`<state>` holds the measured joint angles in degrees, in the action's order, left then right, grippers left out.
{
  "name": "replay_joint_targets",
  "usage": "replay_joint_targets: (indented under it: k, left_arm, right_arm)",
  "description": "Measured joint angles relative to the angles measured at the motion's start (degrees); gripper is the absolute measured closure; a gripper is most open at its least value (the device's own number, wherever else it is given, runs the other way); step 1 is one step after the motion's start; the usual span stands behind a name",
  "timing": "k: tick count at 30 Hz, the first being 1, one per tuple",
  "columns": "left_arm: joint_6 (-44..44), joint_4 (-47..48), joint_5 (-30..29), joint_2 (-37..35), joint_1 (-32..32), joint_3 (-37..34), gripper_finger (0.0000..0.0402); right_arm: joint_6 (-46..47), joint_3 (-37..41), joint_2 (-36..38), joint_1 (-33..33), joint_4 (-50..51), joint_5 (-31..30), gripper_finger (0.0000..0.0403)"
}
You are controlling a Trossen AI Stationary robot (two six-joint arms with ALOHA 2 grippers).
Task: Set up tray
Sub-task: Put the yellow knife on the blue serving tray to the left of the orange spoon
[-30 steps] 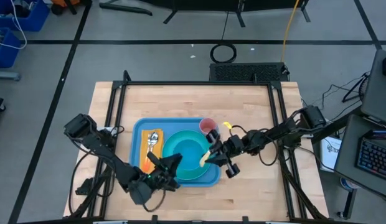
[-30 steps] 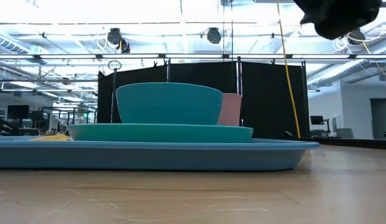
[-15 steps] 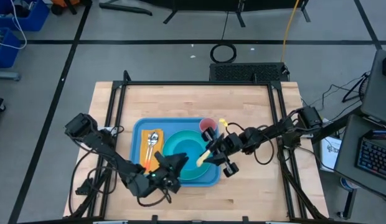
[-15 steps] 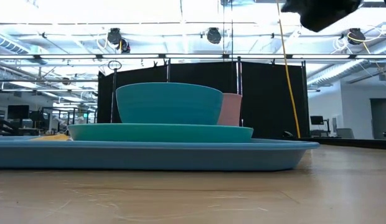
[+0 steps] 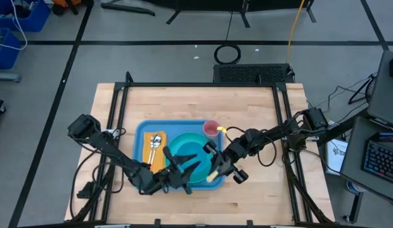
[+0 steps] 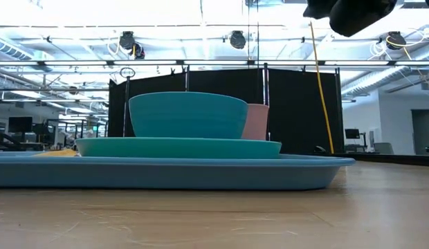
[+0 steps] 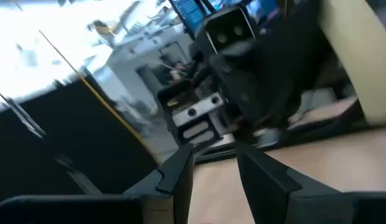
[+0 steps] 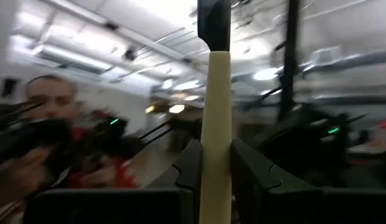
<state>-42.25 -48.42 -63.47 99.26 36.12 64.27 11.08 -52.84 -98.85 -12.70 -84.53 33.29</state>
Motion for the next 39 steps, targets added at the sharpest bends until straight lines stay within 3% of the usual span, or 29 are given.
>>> replay_joint_targets:
  k: [4,8,10,15,20,28,32,39]
  left_arm:
    - [16.9,5.8,4.9,0.0,1.7,0.0,0.0270]
    - [30.8,6.9,12.4,0.0,3.5,0.0,0.0270]
    - [34.9,7.1,16.5,0.0,4.0,0.0,0.0270]
    - [47.0,6.2,19.5,0.0,4.5,0.0,0.0270]
    - [55.8,4.4,29.1,0.0,3.2,-0.1,0.0270]
    - [58.5,0.1,35.8,0.0,2.4,-0.1,0.0270]
    - [56.5,-1.9,43.6,0.0,1.5,-0.1,0.0270]
    - [57.8,-2.1,50.1,0.0,0.0,-0.1,0.0270]
  right_arm:
    - [-0.8,0.0,0.4,-0.1,7.2,7.4,0.0356]
    - [-7.7,0.0,0.6,-1.8,8.3,9.2,0.0356]
    - [-10.4,0.0,0.6,-2.5,8.0,10.5,0.0356]
    - [-12.0,-1.8,0.6,-3.2,8.0,12.4,0.0356]
    - [-16.4,-6.1,0.6,-4.0,12.5,16.6,0.0356]
    - [-25.2,-13.8,0.6,-6.1,23.0,19.6,0.0356]
    - [-27.1,-16.0,0.6,-6.6,23.4,20.9,0.0356]
    - [-25.7,-17.3,0.6,-6.5,23.2,21.0,0.0356]
